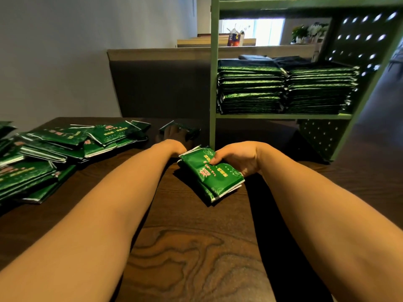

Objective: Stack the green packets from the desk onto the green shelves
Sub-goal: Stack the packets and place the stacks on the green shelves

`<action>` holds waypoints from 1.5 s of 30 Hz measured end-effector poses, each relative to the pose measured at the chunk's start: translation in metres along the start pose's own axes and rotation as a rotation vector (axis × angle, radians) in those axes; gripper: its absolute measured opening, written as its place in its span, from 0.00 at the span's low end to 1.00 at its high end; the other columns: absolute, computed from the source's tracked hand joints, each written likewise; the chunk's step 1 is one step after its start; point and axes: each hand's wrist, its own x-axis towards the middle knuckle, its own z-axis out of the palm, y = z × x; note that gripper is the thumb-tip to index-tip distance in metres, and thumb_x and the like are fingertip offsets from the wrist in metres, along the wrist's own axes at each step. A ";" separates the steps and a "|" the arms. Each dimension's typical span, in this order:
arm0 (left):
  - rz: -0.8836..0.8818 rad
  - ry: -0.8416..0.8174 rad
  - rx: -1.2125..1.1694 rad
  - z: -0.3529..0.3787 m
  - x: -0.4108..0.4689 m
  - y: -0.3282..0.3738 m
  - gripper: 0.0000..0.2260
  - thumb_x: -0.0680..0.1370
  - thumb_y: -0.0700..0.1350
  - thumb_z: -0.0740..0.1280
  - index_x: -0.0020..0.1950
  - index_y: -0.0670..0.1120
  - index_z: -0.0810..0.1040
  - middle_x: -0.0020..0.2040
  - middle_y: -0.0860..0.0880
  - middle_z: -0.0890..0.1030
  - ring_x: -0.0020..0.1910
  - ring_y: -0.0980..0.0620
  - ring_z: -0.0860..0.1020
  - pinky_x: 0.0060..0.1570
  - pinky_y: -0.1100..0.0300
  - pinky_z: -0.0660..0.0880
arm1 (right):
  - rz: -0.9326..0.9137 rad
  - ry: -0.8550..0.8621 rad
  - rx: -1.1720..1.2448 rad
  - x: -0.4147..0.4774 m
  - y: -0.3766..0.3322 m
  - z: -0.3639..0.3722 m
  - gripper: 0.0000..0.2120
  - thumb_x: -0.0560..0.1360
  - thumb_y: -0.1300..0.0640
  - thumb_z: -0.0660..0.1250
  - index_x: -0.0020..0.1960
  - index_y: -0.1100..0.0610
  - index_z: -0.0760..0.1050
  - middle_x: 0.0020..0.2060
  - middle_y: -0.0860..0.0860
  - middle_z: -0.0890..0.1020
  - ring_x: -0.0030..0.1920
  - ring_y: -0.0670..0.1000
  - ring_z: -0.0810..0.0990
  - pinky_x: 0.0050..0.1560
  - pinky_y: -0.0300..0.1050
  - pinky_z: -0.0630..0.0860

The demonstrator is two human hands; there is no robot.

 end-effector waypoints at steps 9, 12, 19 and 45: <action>0.011 0.253 -0.224 0.009 -0.058 -0.013 0.16 0.79 0.51 0.66 0.58 0.40 0.77 0.58 0.37 0.79 0.56 0.37 0.78 0.54 0.49 0.75 | -0.066 0.291 0.007 -0.010 0.003 0.035 0.07 0.82 0.59 0.62 0.53 0.61 0.77 0.36 0.55 0.86 0.33 0.51 0.86 0.30 0.40 0.80; 0.030 0.266 -0.274 0.010 -0.085 -0.016 0.16 0.78 0.51 0.67 0.65 0.48 0.77 0.63 0.42 0.79 0.62 0.39 0.76 0.61 0.47 0.74 | -0.118 0.485 -0.011 -0.015 0.008 0.049 0.05 0.79 0.59 0.67 0.48 0.61 0.77 0.31 0.54 0.84 0.29 0.51 0.84 0.30 0.40 0.79; -0.028 0.313 -0.496 0.017 -0.159 -0.024 0.12 0.76 0.55 0.64 0.38 0.51 0.79 0.42 0.48 0.82 0.49 0.42 0.79 0.49 0.53 0.74 | -0.262 0.730 0.094 -0.038 0.027 0.096 0.05 0.77 0.62 0.69 0.43 0.61 0.80 0.33 0.55 0.82 0.27 0.51 0.82 0.29 0.40 0.77; 0.027 0.385 -1.304 0.035 -0.252 0.032 0.21 0.80 0.33 0.62 0.72 0.44 0.70 0.39 0.50 0.79 0.37 0.55 0.78 0.33 0.65 0.76 | -0.470 0.857 0.437 -0.065 0.065 0.147 0.06 0.78 0.64 0.65 0.47 0.56 0.79 0.42 0.55 0.83 0.42 0.55 0.83 0.45 0.50 0.80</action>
